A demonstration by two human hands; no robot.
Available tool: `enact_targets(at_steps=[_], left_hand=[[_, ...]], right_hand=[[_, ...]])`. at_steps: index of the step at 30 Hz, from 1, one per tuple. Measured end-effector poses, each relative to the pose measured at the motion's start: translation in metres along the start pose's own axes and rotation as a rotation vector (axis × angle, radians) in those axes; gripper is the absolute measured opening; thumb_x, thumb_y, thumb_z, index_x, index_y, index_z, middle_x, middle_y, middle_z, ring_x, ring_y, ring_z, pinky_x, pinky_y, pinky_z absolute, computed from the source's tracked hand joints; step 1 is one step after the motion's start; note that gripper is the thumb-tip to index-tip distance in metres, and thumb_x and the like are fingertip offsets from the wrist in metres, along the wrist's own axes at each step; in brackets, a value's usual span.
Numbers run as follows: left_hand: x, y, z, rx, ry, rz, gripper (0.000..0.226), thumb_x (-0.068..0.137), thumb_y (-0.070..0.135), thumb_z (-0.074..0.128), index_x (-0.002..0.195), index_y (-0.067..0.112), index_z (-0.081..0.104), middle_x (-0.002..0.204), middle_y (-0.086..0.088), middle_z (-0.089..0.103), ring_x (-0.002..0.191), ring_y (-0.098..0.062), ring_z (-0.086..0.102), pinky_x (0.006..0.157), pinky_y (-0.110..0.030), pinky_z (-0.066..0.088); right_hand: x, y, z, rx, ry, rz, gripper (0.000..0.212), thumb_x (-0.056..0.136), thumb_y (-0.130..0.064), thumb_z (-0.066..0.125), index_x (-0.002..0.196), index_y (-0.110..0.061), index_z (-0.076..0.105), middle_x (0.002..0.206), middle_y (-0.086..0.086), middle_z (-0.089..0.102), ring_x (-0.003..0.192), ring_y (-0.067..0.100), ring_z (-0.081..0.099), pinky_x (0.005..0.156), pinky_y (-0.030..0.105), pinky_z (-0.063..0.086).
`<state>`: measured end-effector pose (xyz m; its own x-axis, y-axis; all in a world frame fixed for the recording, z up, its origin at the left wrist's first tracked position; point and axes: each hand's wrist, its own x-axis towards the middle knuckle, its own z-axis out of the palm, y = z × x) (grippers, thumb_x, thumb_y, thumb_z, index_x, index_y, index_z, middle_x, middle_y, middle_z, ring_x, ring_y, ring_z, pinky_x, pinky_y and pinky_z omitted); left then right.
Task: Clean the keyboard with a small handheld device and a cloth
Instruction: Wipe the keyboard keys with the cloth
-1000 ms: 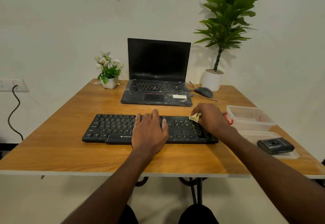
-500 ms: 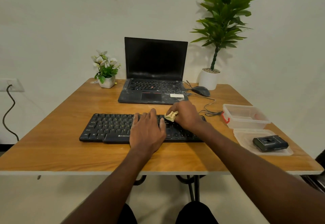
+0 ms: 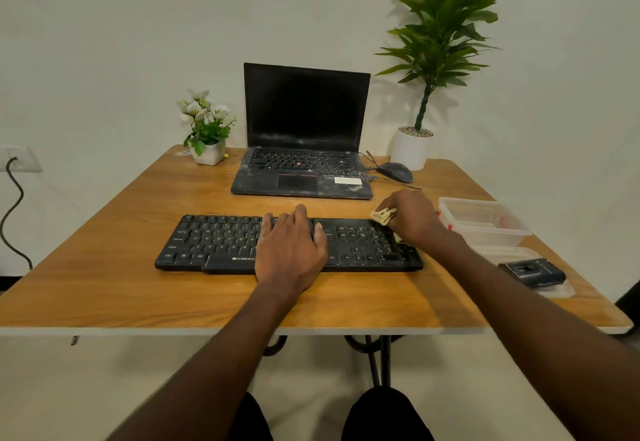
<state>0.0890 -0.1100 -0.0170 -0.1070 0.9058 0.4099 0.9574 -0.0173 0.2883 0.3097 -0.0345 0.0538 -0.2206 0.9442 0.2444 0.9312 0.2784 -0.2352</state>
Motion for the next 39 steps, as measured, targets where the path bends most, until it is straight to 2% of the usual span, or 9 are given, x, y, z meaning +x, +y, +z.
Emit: enact_targets(at_steps=[3,11,14,19,23,26,29,33,39], left_hand=[[0.0,0.0,0.001,0.008,0.002,-0.006,0.05,0.109,0.048,0.028,0.14,0.014,0.049,0.121,-0.007,0.07,0.124,-0.024,0.062,0.131,-0.05,0.021],[0.0,0.001,-0.002,-0.013,-0.001,-0.002,0.049,0.11,0.047,0.029,0.141,0.014,0.049,0.124,-0.008,0.07,0.128,-0.024,0.061,0.133,-0.049,0.018],[-0.001,0.0,0.0,-0.019,0.002,0.002,0.048,0.11,0.046,0.029,0.14,0.015,0.049,0.122,-0.007,0.07,0.126,-0.024,0.062,0.132,-0.049,0.019],[0.0,0.001,-0.002,-0.016,-0.012,0.002,0.051,0.111,0.046,0.027,0.145,0.014,0.047,0.129,-0.009,0.069,0.131,-0.024,0.059,0.133,-0.049,0.019],[0.0,0.002,-0.003,-0.009,-0.019,-0.004,0.051,0.111,0.046,0.027,0.145,0.014,0.047,0.129,-0.009,0.069,0.131,-0.025,0.059,0.133,-0.048,0.018],[-0.002,0.003,-0.004,0.001,-0.027,0.0,0.052,0.111,0.046,0.026,0.147,0.013,0.046,0.131,-0.011,0.068,0.133,-0.026,0.058,0.133,-0.049,0.018],[-0.001,0.001,-0.002,0.012,-0.027,0.014,0.056,0.111,0.047,0.025,0.15,0.012,0.045,0.135,-0.012,0.067,0.136,-0.026,0.056,0.133,-0.048,0.018],[0.0,0.0,-0.002,0.02,-0.03,0.021,0.055,0.111,0.048,0.026,0.148,0.012,0.046,0.133,-0.012,0.067,0.135,-0.027,0.057,0.133,-0.049,0.019],[-0.001,0.001,-0.002,0.017,-0.024,0.017,0.054,0.111,0.048,0.026,0.145,0.012,0.047,0.13,-0.012,0.069,0.133,-0.027,0.059,0.132,-0.049,0.02]], right_hand=[[-0.015,0.0,0.001,-0.044,-0.025,-0.119,0.036,0.085,0.002,0.072,0.116,-0.017,0.078,0.121,0.004,0.072,0.113,0.024,0.063,0.087,0.031,0.047],[-0.012,-0.004,-0.013,-0.119,-0.064,-0.19,0.035,0.084,0.001,0.072,0.105,-0.024,0.08,0.116,0.0,0.072,0.11,0.023,0.064,0.089,0.035,0.052],[-0.02,0.006,-0.011,-0.072,-0.028,-0.112,0.038,0.083,0.004,0.072,0.106,-0.024,0.081,0.118,0.0,0.073,0.109,0.022,0.065,0.089,0.035,0.054],[-0.016,-0.009,-0.014,-0.255,0.012,0.051,0.029,0.09,-0.011,0.072,0.118,-0.02,0.074,0.121,0.011,0.07,0.105,0.029,0.066,0.085,0.039,0.055],[-0.023,-0.017,-0.014,-0.396,-0.01,0.093,0.025,0.094,-0.013,0.068,0.119,-0.013,0.065,0.116,0.013,0.065,0.102,0.029,0.064,0.077,0.037,0.052],[-0.03,-0.017,-0.011,-0.481,-0.089,0.11,0.027,0.095,-0.015,0.066,0.121,-0.012,0.061,0.121,0.014,0.063,0.107,0.03,0.063,0.082,0.038,0.053],[-0.03,-0.007,-0.012,-0.465,-0.104,0.075,0.025,0.095,-0.014,0.066,0.119,-0.011,0.06,0.122,0.014,0.062,0.109,0.031,0.062,0.083,0.038,0.052],[-0.023,0.001,-0.017,-0.377,0.031,0.091,0.021,0.092,-0.01,0.069,0.112,-0.013,0.07,0.11,0.013,0.068,0.099,0.031,0.065,0.078,0.039,0.055],[-0.01,0.001,-0.012,-0.256,-0.04,0.064,0.024,0.091,-0.007,0.071,0.114,-0.013,0.076,0.111,0.013,0.072,0.101,0.03,0.066,0.082,0.037,0.052]])
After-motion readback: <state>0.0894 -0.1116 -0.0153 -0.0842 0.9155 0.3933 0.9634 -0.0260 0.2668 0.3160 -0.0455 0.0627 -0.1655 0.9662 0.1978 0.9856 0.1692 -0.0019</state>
